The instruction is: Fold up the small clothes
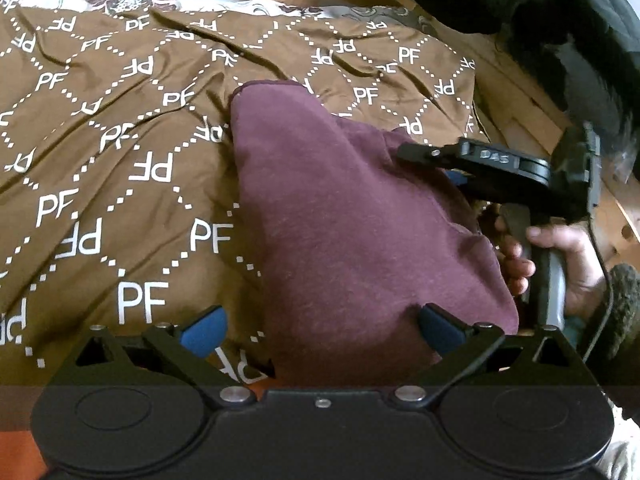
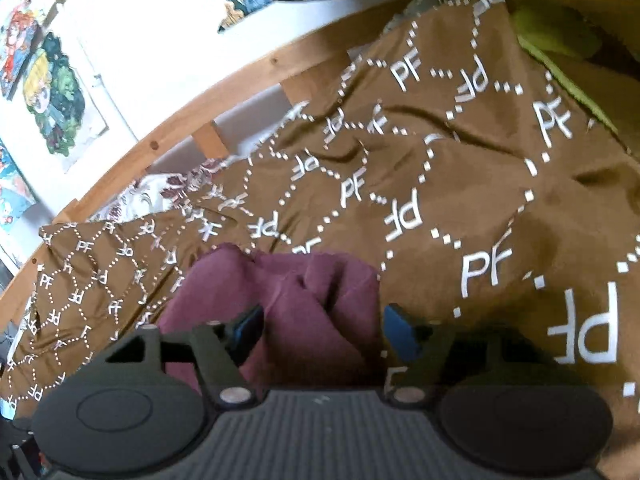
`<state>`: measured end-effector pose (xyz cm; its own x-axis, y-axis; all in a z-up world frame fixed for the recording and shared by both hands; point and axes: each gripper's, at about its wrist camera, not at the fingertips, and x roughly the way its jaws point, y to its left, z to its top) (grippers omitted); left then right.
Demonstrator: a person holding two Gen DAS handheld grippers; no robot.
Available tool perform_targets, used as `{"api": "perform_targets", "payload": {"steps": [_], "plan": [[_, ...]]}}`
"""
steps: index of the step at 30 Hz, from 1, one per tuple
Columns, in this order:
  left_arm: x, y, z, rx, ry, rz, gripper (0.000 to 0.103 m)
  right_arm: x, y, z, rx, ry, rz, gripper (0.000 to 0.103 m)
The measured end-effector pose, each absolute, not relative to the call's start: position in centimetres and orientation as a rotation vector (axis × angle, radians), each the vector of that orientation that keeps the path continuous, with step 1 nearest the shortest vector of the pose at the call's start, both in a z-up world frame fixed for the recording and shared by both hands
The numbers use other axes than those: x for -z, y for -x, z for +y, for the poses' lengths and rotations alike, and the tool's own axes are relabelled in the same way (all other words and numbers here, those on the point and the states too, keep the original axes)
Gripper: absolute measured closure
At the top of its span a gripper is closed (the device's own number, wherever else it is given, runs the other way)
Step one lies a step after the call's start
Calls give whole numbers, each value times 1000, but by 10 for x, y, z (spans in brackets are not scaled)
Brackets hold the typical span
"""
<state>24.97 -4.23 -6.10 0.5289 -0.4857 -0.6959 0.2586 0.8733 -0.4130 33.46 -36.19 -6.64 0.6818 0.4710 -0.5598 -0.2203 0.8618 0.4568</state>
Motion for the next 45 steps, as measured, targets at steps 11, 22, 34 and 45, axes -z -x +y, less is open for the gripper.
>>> {"api": "perform_targets", "payload": {"steps": [11,22,34,45], "plan": [[62,-250,-42,465,269,905,1,76,-343,-365,-378,-397,732,34],[62,-250,-43,464,270,907,1,78,-341,-359,-362,-374,727,52],[65,-250,-34,527,355,915,26,84,-343,-364,-362,-463,747,61],[43,-238,-44,489,248,857,52,54,-324,-339,-356,-346,672,87]]}}
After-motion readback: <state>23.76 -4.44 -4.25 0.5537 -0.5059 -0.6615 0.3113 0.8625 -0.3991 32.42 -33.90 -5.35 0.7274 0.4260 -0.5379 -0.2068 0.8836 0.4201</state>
